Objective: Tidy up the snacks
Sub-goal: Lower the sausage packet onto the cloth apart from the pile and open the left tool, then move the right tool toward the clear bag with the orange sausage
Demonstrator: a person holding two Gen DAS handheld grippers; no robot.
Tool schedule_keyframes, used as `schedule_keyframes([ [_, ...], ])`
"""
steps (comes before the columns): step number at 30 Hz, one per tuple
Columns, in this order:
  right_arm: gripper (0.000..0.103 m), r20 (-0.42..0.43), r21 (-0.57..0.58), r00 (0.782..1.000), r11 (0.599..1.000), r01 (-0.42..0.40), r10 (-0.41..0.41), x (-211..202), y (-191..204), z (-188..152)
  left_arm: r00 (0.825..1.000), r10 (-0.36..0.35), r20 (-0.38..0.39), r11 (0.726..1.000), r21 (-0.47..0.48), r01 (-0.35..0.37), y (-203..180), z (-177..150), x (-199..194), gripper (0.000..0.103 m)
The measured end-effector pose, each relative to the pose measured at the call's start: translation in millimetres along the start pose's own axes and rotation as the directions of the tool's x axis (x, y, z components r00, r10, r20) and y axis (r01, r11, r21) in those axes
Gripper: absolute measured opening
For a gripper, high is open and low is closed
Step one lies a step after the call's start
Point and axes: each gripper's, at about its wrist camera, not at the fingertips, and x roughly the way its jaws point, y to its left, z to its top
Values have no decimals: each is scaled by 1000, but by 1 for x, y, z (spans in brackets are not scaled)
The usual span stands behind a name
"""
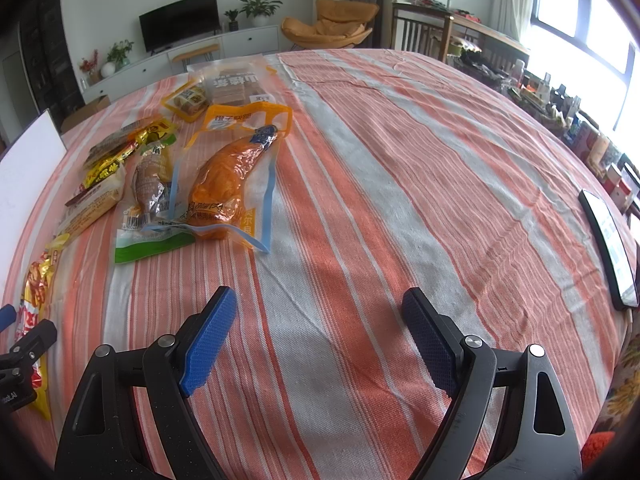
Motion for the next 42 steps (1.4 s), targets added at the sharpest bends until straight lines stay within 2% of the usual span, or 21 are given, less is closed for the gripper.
schedule_keyframes([
  [42,87,1,1,1000,1000,-10,10,-4,1,-4,1000,-2,2,1000,1,2,0,0,0,103],
])
